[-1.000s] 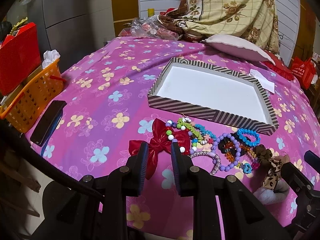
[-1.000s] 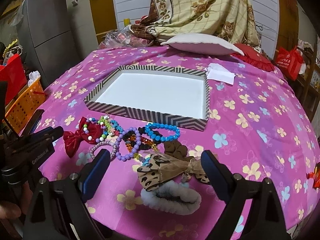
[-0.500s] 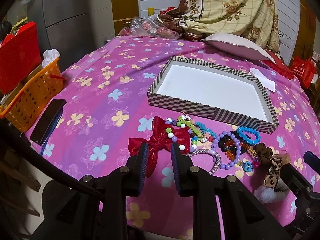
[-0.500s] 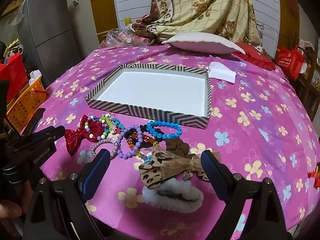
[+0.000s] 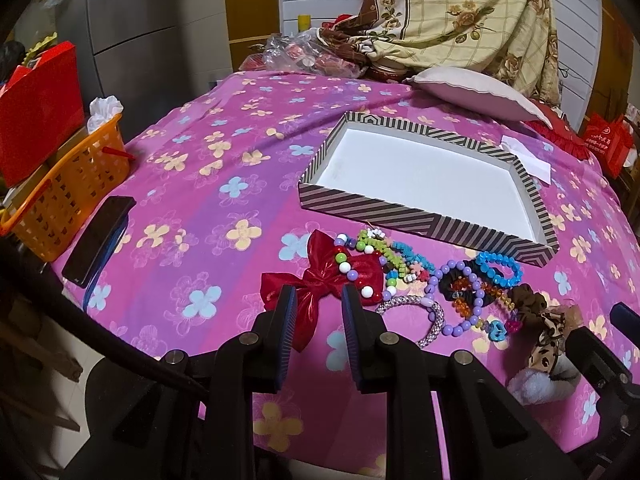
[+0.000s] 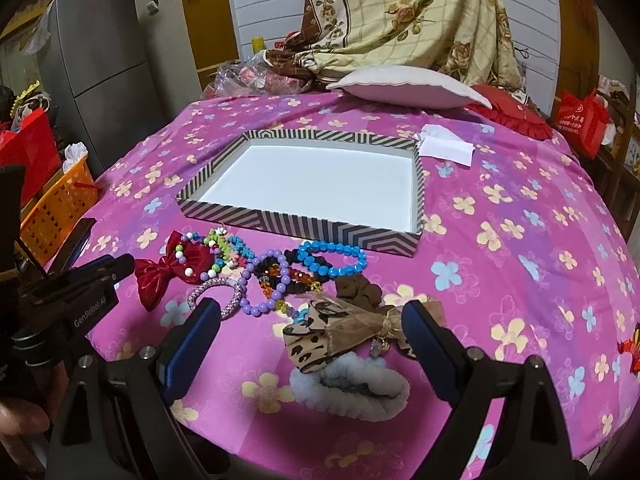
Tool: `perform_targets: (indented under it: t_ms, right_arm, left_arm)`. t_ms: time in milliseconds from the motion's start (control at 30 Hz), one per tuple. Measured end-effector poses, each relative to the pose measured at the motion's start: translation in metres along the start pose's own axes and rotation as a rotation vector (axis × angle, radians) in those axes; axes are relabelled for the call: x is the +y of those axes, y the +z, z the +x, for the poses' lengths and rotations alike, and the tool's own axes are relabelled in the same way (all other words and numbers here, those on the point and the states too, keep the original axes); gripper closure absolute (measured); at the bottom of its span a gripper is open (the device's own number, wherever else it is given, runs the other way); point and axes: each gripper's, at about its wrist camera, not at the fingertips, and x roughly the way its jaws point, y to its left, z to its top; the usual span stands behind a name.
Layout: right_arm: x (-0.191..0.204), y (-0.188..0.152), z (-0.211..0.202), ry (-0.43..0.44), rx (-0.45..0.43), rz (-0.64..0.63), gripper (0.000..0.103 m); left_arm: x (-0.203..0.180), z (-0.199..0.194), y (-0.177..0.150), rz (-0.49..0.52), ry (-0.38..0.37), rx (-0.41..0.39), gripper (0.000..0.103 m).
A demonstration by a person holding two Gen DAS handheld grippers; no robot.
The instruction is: Organize jewelry
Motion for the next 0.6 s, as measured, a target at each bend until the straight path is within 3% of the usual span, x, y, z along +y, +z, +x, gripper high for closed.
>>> perform_targets:
  t_ms: [600]
  right_arm:
    - [-0.005,-0.0056,-0.0052,0.013,0.001,0.004,0.009]
  left_arm:
    - [-0.001,-0.0086,-0.0033,0.004,0.006,-0.014,0.084]
